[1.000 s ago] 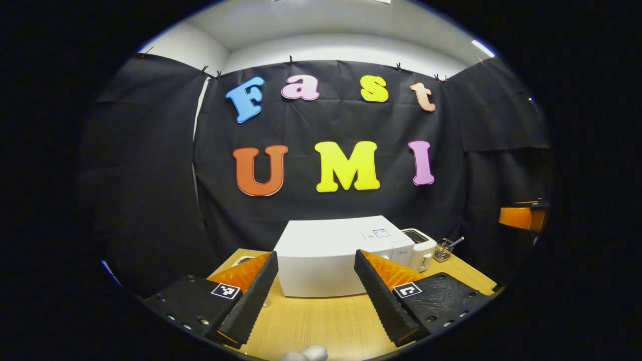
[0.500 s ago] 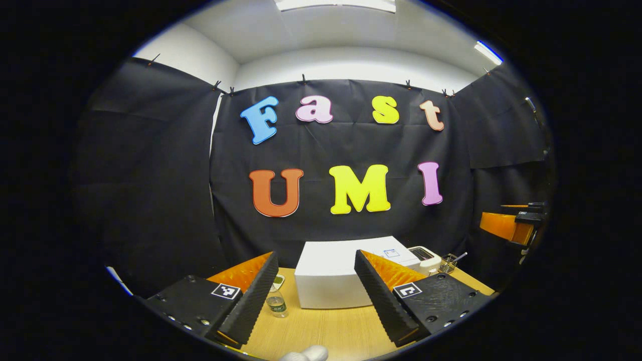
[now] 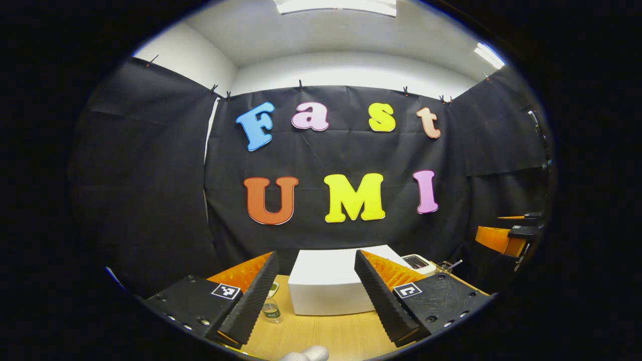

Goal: Open the microwave oven with the left hand, put the food in, and close the microwave oven.

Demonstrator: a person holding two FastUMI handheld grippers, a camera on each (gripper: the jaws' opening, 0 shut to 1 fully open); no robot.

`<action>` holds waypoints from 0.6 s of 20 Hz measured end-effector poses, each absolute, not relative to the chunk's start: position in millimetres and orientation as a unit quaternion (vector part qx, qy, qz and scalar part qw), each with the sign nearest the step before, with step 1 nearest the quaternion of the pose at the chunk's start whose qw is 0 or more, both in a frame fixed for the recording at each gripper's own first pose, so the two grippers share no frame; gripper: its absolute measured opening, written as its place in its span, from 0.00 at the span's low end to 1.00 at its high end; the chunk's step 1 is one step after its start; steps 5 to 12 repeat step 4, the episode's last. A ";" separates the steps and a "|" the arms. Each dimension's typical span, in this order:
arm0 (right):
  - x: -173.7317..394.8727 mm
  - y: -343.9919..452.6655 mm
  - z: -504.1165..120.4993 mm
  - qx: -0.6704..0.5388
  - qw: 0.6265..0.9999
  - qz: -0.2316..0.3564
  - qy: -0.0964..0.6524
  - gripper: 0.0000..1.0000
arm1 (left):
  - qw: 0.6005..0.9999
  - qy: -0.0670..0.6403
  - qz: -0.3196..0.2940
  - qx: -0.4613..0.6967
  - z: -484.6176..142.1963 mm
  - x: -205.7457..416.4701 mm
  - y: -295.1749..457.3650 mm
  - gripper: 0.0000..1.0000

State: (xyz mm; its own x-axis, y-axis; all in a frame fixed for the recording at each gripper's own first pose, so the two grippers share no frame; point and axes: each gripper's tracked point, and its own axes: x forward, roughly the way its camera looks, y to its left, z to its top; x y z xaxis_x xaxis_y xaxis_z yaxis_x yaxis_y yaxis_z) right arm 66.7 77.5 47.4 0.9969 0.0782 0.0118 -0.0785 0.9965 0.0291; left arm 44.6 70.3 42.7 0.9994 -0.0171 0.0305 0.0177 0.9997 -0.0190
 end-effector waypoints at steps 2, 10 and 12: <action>67.0 76.9 50.2 0.012 0.999 0.039 -0.008 1.00 | 1.000 -0.015 -0.010 -0.007 43.4 46.2 68.1 0.95; 66.4 76.1 50.8 0.012 0.999 0.039 -0.009 0.90 | 1.000 -0.016 -0.011 -0.007 44.5 48.3 65.4 0.88; 66.4 76.1 50.8 0.012 0.999 0.039 -0.009 0.90 | 1.000 -0.016 -0.011 -0.007 44.5 48.3 65.4 0.88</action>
